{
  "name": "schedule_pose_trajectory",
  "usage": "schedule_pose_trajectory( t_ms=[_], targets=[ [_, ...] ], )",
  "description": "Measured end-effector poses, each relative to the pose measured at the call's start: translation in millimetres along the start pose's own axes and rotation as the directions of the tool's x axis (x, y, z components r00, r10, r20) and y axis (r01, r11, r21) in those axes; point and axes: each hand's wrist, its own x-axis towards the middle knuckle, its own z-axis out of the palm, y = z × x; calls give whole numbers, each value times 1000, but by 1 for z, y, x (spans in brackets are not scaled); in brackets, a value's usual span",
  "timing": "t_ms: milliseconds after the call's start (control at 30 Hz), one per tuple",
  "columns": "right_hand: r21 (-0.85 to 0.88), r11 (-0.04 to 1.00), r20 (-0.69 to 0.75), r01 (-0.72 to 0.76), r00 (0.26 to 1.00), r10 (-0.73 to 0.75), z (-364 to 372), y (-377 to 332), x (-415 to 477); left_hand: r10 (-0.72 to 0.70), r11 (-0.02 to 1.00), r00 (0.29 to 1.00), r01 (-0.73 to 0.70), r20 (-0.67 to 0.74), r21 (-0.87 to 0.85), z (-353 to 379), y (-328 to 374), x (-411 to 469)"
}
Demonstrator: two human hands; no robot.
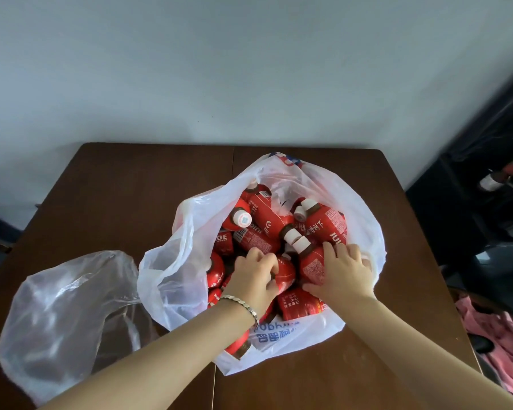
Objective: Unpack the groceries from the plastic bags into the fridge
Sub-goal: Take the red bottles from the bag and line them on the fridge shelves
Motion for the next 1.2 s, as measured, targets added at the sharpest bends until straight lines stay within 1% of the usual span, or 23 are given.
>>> schedule_pose_trajectory(
  t_ms=[100,167,200,267,333,400,467,500,567,600,667,767,833,867,933,1000,1033,1067,1100,1167,1200],
  targets=[
    [2,1000,-53,-20,998,20,6,-3,2,69,993,991,-57,-117,107,-21,5,8],
    [82,996,-70,-32,997,38,8,-3,2,158,966,976,-121,-150,230,-31,3,11],
    [135,991,-80,-23,996,34,8,-2,1,204,948,969,-161,-138,273,-36,1,12],
    [252,967,-123,41,992,-10,7,-2,-5,244,937,967,-214,-77,274,-40,-9,14],
    [404,903,-216,148,974,-63,3,-5,-13,305,909,950,-267,-73,318,-40,-15,17],
    [503,827,-280,252,952,-120,-1,-10,-17,292,901,957,-274,-2,338,-44,-10,19],
    [511,800,-243,314,946,-216,0,-17,-20,227,891,969,-246,93,382,-45,-10,20],
    [505,799,-215,327,944,-251,3,-20,-21,237,872,964,-265,119,411,-45,-10,21],
    [482,810,-197,334,942,-271,7,-25,-21,312,843,943,-330,113,425,-47,-11,21],
    [472,816,-206,334,942,-267,10,-26,-21,393,816,915,-394,92,423,-47,-13,22],
    [450,824,-223,344,937,-269,14,-27,-18,483,766,871,-469,88,440,-40,-17,23],
    [392,838,-239,379,922,-305,15,-25,-13,520,737,854,-468,34,487,-36,-17,28],
    [356,843,-203,404,913,-353,8,-23,-12,560,667,827,-485,48,565,-35,-10,29],
    [336,847,-162,413,911,-380,3,-23,-11,562,645,823,-502,88,576,-37,-4,30],
    [276,860,-25,430,897,-440,-10,-21,-6,533,637,838,-488,116,597,-36,0,33],
    [260,859,146,441,861,-487,-28,-16,5,475,661,871,-446,123,604,-36,4,35],
    [283,860,217,424,845,-488,-39,-13,11,464,658,879,-428,114,620,-37,8,36],
    [307,867,248,392,847,-470,-49,-10,16,449,653,883,-428,136,624,-36,10,38],
    [322,879,220,352,875,-431,-57,-8,22,427,635,887,-434,178,640,-34,9,39],
    [332,913,37,238,964,-265,-66,-3,37,385,656,896,-434,221,618,-28,10,42],
    [320,933,-29,166,986,-165,-65,-2,44,386,656,897,-430,213,620,-28,11,42]
  ],
)
